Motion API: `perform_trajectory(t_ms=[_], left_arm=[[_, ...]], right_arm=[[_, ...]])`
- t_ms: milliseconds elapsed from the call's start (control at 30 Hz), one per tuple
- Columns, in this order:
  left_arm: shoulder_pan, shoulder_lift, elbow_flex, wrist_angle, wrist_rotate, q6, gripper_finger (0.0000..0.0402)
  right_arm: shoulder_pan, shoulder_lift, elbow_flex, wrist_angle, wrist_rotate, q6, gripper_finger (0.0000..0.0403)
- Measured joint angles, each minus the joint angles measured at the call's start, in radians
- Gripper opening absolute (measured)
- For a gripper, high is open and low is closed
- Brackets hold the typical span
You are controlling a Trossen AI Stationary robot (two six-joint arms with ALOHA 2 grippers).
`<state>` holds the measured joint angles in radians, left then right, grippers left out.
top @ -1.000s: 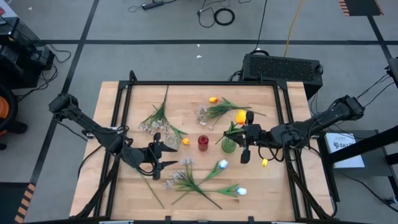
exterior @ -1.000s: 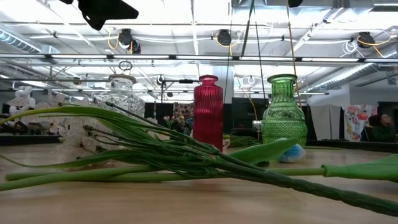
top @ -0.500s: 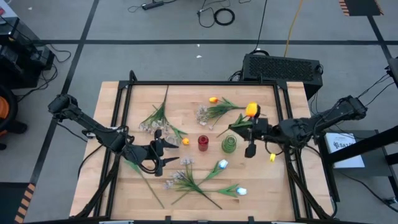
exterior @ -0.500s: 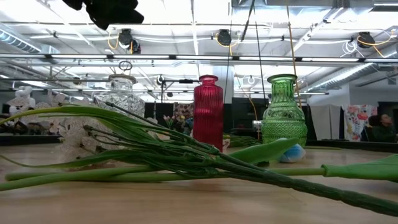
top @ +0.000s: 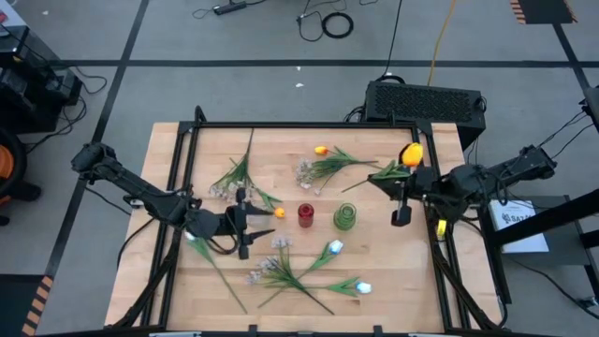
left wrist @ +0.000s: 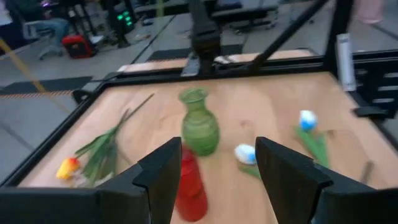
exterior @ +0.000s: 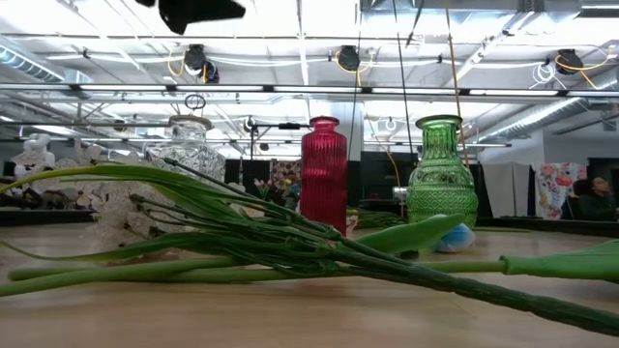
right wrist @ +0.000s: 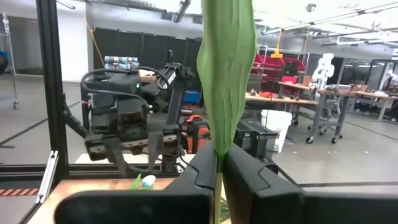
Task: Sort flowers into vase by color
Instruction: Put the bottom right yellow tulip into the green vase
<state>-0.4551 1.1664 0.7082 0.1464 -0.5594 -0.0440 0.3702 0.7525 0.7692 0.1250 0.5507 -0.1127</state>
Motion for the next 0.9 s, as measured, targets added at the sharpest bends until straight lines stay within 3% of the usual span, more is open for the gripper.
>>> perform_trajectory(t_ms=[200,500,733,900], left_arm=[[0.044,0.000,0.000,-0.075,0.001,-0.072,0.0212],[0.058,0.000,0.000,-0.083,0.012,-0.055,0.0212],[0.038,-0.012,0.003,-0.095,0.113,-0.083,0.0212],[0.014,-0.047,0.056,-0.288,0.119,-0.265,0.0212]], right_arm=[[0.000,-0.003,0.000,-0.024,-0.024,0.104,0.0008],[-0.012,0.095,0.000,0.067,-0.033,0.096,0.0008],[-0.011,0.118,0.000,0.115,-0.033,0.071,0.0008],[0.004,0.087,0.000,0.097,-0.033,0.074,0.0008]])
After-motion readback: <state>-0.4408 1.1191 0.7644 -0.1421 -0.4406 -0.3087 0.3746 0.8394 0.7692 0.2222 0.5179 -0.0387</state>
